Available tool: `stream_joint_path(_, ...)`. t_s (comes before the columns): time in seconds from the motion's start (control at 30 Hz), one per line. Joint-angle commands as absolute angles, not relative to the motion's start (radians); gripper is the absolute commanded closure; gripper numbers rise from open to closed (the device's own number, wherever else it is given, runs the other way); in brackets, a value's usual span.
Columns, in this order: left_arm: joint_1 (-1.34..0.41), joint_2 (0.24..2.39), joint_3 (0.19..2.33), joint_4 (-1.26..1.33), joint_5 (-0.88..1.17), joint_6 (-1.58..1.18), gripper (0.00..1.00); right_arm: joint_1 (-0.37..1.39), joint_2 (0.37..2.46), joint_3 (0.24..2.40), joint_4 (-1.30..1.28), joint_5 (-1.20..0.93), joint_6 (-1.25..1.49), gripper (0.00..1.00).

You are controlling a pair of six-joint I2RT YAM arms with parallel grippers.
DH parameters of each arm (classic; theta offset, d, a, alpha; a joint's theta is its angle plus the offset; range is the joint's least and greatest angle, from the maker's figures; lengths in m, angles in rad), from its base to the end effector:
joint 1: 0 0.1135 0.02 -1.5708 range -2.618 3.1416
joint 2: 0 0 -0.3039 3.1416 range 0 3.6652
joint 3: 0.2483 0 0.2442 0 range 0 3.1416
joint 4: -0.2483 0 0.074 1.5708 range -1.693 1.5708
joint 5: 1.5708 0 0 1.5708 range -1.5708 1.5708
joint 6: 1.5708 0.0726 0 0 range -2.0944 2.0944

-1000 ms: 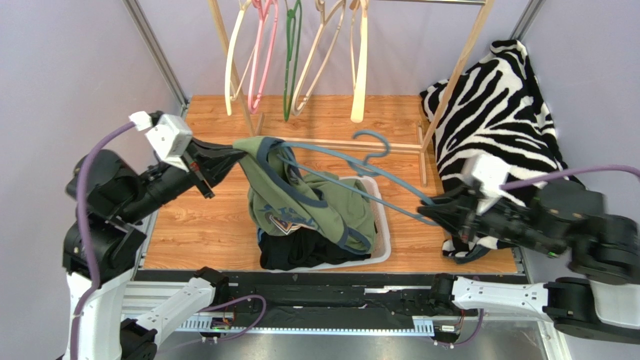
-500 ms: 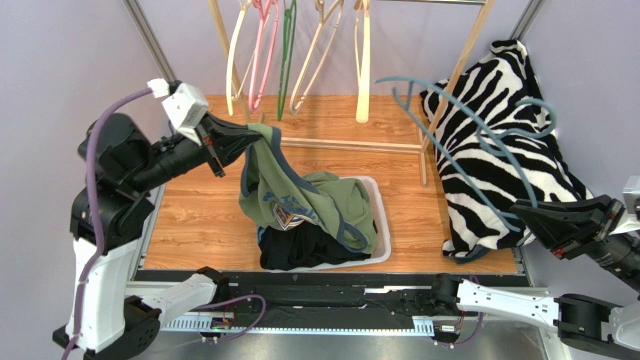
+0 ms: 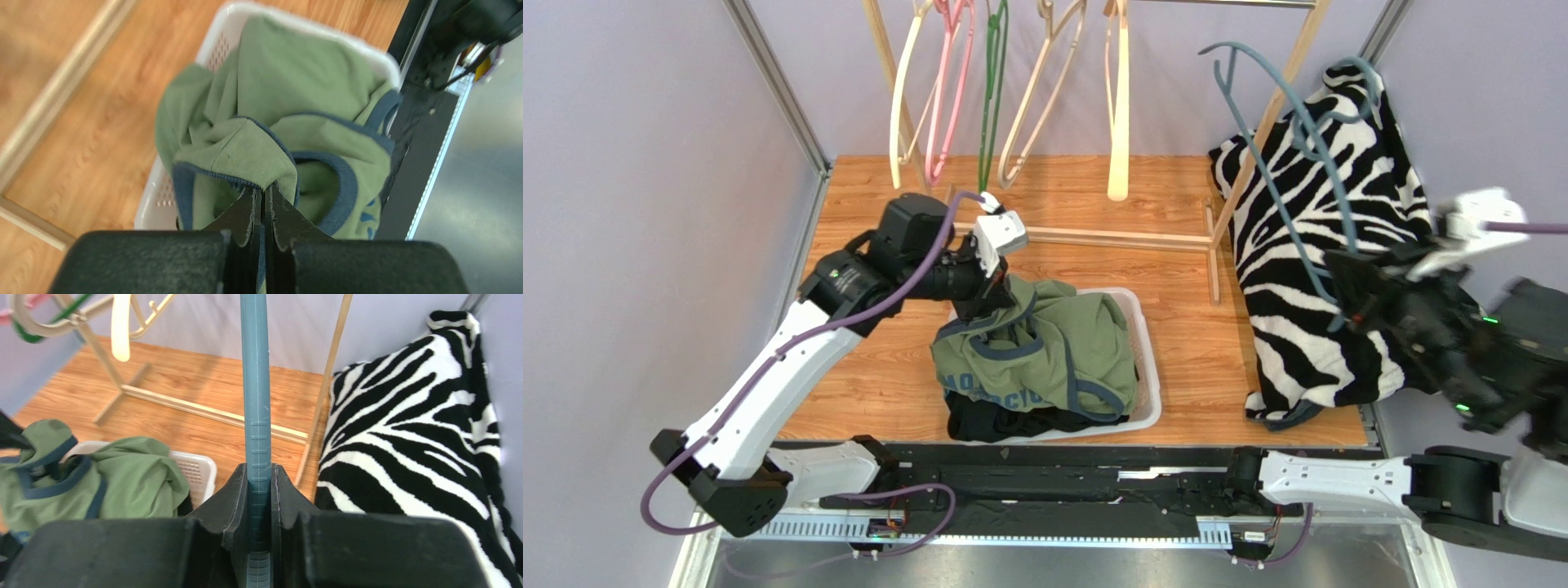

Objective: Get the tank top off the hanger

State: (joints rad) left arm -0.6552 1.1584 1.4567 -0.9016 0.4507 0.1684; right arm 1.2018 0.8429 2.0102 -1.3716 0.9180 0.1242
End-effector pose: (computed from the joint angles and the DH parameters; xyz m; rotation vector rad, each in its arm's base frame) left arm 0.1564 -0.1601 0.4398 1.1187 1.9019 -0.7648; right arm 0.0434 -0.0477 0.5577 -0.2642 1.6767 0.1756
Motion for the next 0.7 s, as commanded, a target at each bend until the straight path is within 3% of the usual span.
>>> stream_joint_path(0.0, -0.661, 1.173, 1.408, -0.927, 0.425, 0.230, 1.00, 1.204, 0.930, 1.968, -1.395, 1.080, 0.182, 1.00)
stream_joint_path(0.07, -0.663, 1.169, 1.349, -0.888, 0.445, 0.232, 1.00, 1.204, 0.952, 1.880, -1.350, 1.074, 0.184, 1.00)
stream_joint_path(0.2, -0.718, 1.154, 1.258, -0.822, 0.436, 0.248, 0.87, 1.137, 0.997, 1.810, -1.287, 1.042, 0.173, 1.00)
stream_joint_path(0.23, -0.730, 1.155, 1.246, -0.816, 0.431, 0.249, 0.78, 1.096, 1.000, 1.798, -1.226, 0.938, 0.141, 1.00)
stream_joint_path(0.33, -0.790, 1.163, 1.184, -0.787, 0.405, 0.242, 0.65, 0.878, 1.017, 1.724, -1.134, 0.716, 0.123, 1.00)
stream_joint_path(0.47, -0.827, 1.175, 1.131, -0.738, 0.376, 0.245, 0.49, 0.767, 1.048, 1.709, -1.048, 0.615, 0.089, 1.00)
stream_joint_path(0.67, -0.830, 1.209, 1.042, -0.651, 0.357, 0.256, 0.45, 0.657, 1.118, 1.784, -0.994, 0.479, 0.063, 1.00)
